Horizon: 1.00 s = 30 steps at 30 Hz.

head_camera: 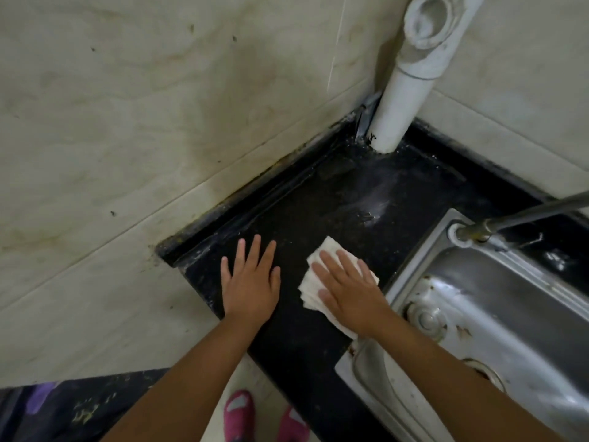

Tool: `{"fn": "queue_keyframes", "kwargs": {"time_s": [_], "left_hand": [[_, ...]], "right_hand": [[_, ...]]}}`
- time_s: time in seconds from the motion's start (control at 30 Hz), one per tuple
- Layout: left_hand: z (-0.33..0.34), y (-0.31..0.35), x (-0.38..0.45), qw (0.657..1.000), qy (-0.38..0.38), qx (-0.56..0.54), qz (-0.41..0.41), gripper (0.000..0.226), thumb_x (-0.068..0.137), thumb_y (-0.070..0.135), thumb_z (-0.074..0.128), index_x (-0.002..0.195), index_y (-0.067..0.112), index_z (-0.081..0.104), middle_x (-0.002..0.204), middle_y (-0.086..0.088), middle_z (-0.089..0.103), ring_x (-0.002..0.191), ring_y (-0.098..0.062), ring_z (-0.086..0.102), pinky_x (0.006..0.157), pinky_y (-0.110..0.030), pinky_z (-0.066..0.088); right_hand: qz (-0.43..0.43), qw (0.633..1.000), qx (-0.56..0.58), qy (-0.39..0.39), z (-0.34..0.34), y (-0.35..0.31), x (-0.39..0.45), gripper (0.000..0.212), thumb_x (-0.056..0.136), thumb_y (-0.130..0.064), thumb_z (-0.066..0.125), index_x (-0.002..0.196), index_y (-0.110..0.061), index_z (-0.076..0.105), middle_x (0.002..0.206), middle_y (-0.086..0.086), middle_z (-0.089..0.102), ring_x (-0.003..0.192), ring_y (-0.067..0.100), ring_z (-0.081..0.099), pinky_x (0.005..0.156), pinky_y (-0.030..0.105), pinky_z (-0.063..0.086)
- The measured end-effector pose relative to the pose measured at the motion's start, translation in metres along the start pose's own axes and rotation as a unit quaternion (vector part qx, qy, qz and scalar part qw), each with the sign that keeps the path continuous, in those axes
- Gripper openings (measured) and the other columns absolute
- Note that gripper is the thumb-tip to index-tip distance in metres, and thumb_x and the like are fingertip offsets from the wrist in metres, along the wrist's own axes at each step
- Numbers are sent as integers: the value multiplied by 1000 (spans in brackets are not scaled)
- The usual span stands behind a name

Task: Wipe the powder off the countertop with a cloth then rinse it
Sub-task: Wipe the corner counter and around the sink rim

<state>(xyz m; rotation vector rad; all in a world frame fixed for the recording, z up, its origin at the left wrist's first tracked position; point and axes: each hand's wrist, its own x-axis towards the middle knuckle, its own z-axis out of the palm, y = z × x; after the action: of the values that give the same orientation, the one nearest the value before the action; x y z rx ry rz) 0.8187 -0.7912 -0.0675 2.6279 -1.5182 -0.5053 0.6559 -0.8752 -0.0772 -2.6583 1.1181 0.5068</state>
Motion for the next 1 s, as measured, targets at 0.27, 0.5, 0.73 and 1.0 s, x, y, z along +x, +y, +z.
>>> {"fn": "queue_keyframes", "kwargs": {"time_s": [0.27,0.5,0.73,1.0], "left_hand": [[11,4,10,999,-10,34,27,55,96,48,11,146,30,-5,155,2,-11,141,-18,-16,113,-43,-10],[17,2,12,999,15,27,27,54,96,48,9,146,30,2,155,2,-6,141,-18,-14,112,-43,-11],[17,4,11,999,23,9,25,71,81,54,0,146,29,14,156,2,4,143,-18,-5,112,-42,-9],[16,3,13,999,14,24,19,55,95,50,10,146,31,5,156,2,-3,142,-18,-11,112,-42,-10]], "right_hand": [[204,975,79,46,-32,77,48,54,98,-44,8,148,-27,-4,157,-4,-10,144,20,-7,115,43,1],[216,967,126,43,-49,45,108,54,101,-37,14,148,-22,-6,156,1,-14,143,26,-13,114,48,-5],[-24,997,71,29,-11,4,21,82,79,-63,-16,148,-25,5,157,0,-1,145,25,0,115,46,1],[218,970,97,48,-46,107,85,61,95,-49,5,149,-23,-2,157,0,-8,144,25,-7,115,45,1]]}}
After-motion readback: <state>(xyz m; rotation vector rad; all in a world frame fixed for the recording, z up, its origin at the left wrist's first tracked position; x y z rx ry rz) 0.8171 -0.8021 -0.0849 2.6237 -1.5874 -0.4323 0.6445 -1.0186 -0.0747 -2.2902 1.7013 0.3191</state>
